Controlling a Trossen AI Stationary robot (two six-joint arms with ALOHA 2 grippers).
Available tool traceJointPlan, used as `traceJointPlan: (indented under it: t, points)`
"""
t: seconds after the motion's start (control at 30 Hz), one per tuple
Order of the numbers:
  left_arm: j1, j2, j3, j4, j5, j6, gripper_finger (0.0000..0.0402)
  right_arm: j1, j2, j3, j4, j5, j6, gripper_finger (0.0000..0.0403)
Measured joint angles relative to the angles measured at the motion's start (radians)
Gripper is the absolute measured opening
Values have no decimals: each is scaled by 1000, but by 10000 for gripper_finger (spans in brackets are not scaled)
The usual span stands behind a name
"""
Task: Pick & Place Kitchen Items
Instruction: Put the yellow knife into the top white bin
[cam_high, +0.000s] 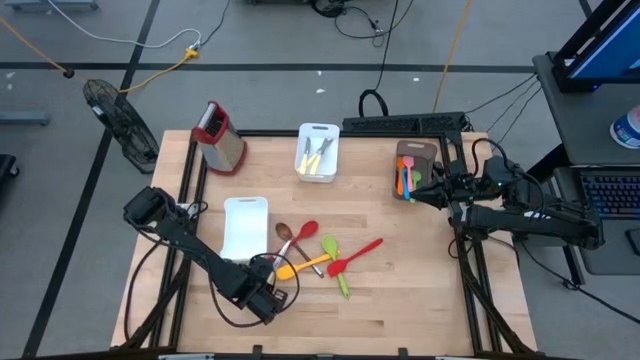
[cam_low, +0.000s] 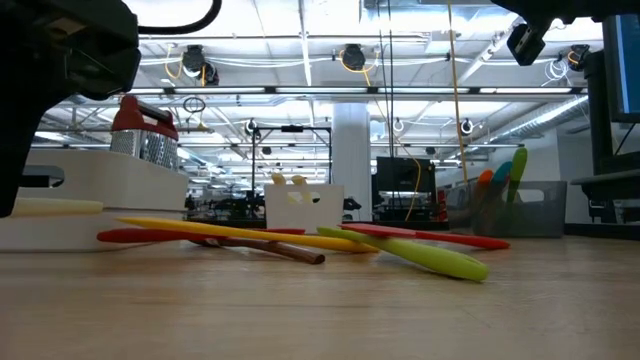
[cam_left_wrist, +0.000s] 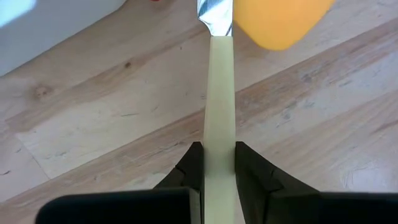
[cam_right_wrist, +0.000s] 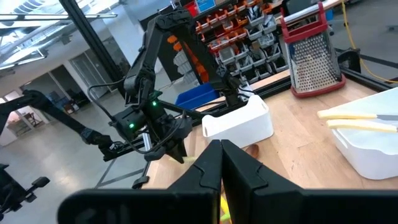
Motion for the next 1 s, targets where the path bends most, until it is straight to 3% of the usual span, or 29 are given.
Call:
traceJointPlan:
  t: [0.27,0.57,1.0]
  points:
    - [-7,-81,1,-27,-31,-12,47,0,0,0,0,0,0,0]
    - [21,-186,15,31,-144,-18,47,0,0,0,0,0,0,0]
    - [242,-189,196,90,-274,334,47,0,47,0,0,20,0,0]
